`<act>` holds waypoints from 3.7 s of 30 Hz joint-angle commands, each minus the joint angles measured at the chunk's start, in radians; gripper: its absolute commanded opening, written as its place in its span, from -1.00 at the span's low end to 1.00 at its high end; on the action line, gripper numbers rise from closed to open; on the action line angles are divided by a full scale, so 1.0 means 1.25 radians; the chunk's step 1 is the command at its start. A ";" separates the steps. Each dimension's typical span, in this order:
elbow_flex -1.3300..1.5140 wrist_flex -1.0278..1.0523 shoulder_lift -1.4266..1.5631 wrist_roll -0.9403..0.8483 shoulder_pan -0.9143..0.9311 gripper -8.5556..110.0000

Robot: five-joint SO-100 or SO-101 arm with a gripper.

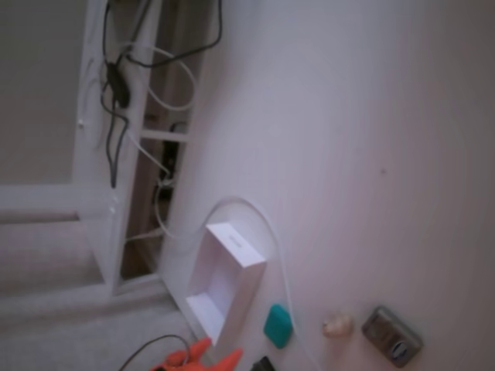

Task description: Grasp the green cube and put it in the bin.

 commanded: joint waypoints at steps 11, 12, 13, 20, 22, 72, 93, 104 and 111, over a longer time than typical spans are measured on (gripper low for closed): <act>-0.215 0.015 0.005 0.048 -0.097 -0.29; -0.210 0.011 0.006 0.047 -0.092 -0.28; -0.199 0.010 0.006 0.047 -0.086 -0.28; 0.028 -0.202 0.000 0.050 -0.020 -0.30; 0.034 -0.196 -0.001 0.050 -0.018 -0.30; 0.184 -0.221 0.077 0.301 -0.045 -0.30; 0.312 -0.216 0.162 0.345 -0.040 -0.31; 0.334 -0.323 0.009 0.339 0.009 -0.30; 0.331 -0.341 -0.044 0.326 0.028 -0.30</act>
